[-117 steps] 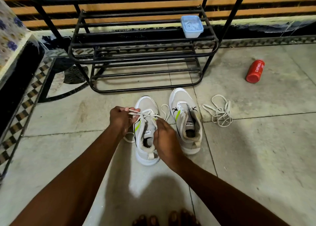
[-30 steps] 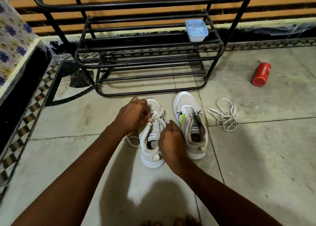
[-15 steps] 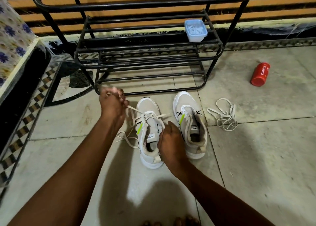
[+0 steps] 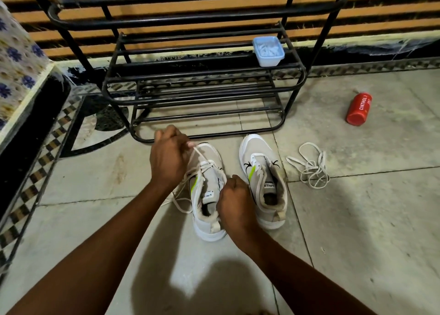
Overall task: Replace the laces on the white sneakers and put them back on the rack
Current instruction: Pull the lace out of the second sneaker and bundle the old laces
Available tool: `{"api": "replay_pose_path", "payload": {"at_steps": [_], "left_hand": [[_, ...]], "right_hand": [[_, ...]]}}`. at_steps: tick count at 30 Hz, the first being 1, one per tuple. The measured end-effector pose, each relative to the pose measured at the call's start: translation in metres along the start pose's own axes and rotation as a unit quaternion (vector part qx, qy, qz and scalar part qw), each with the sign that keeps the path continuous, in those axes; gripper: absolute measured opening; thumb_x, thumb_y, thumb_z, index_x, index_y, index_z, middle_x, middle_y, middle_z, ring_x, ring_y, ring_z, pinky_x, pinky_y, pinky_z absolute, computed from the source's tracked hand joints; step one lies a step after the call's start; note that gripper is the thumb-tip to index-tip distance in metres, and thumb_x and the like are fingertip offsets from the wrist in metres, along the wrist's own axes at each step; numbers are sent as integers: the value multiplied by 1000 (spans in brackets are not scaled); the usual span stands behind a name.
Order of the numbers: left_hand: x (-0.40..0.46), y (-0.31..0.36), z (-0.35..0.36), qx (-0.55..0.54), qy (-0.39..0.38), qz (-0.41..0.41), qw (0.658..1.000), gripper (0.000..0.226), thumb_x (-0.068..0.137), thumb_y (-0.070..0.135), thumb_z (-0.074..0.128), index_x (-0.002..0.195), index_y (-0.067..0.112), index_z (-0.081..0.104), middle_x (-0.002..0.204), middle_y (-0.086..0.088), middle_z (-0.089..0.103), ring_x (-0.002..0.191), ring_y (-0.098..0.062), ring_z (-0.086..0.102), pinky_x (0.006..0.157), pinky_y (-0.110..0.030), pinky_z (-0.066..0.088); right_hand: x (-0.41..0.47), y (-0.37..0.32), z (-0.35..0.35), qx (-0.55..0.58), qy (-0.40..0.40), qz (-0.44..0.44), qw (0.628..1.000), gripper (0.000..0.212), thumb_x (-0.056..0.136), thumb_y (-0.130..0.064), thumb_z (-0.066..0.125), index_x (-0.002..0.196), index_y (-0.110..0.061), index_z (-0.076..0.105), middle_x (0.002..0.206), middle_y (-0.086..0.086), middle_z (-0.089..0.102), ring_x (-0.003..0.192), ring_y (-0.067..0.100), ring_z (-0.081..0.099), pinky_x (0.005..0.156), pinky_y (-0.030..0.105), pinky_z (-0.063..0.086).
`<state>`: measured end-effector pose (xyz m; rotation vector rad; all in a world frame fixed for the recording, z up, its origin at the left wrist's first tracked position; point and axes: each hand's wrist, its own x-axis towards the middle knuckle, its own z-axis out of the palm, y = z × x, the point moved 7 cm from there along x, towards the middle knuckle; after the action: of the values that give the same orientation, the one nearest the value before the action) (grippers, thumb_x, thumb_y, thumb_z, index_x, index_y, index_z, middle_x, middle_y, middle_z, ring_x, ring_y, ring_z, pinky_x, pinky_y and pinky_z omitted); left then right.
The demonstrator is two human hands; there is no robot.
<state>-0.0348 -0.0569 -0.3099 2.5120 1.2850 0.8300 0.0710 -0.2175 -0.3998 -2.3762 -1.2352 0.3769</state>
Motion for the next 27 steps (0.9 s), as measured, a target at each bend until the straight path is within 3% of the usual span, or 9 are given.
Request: {"api": "replay_pose_path", "payload": {"at_steps": [4,9,10,12,14,16,19,22,27], "left_hand": [[-29,-28,6,-165,71,-208,961,23,99,12,63,77,13,68,92,-2,68,93,-29,64,77,-27,40],[-62,-20,52,-571,16,-428,700,33,110,14,46,79,7,54,88,-14,78,91,-37,76,85,-46,61],[-62,-16,55,-565,-5,-420,710,33,110,16,44,80,8,52,80,-13,75,84,-36,75,84,-44,61],[-58,-21,55,-464,-39,-359,809,31,110,23,44,80,14,47,70,-6,61,71,-25,63,79,-40,55],[-54,-28,52,-341,-73,-288,892,29,110,28,43,83,18,40,72,-1,47,66,-11,46,73,-37,44],[-52,-33,46,-276,-84,-239,927,29,110,31,43,86,16,39,72,4,44,60,-2,40,68,-38,39],[-55,-43,37,-215,-76,-225,947,27,107,30,52,92,9,44,72,4,49,64,-4,48,65,-36,34],[-60,-55,31,-149,-67,-273,948,28,95,36,63,95,10,51,84,0,61,84,-26,59,73,-37,43],[-75,-47,11,-5,-38,-359,933,55,73,41,68,115,11,49,124,-12,52,120,-39,48,91,-53,47]], "right_hand": [[7,-14,7,-142,-24,-60,988,39,80,-9,37,108,-2,63,104,17,61,106,35,56,96,43,47],[5,-19,2,-143,-60,-73,985,53,76,-12,17,102,-6,62,99,15,58,100,33,52,89,43,42],[5,-19,-1,-131,-54,-83,986,56,76,-10,14,103,-6,62,100,15,58,101,34,51,89,43,40],[6,-14,1,-82,-61,-84,991,49,80,-6,18,103,-6,62,101,16,55,101,33,50,86,39,39],[3,-2,0,-8,-26,-50,998,34,87,-11,31,103,-8,61,100,14,50,98,29,49,77,19,34],[2,6,2,-8,-7,-29,1000,23,95,-15,38,104,-11,59,104,9,47,93,20,44,68,5,27],[2,0,-1,5,-9,-38,999,34,92,-19,28,99,-10,60,100,12,53,88,18,45,72,8,33],[3,-9,-19,62,32,-47,996,21,82,-12,46,91,-1,61,88,17,61,80,35,62,74,37,53],[11,-19,-30,96,66,-131,985,44,77,-15,49,118,-3,59,119,16,60,108,36,60,97,41,51]]}}
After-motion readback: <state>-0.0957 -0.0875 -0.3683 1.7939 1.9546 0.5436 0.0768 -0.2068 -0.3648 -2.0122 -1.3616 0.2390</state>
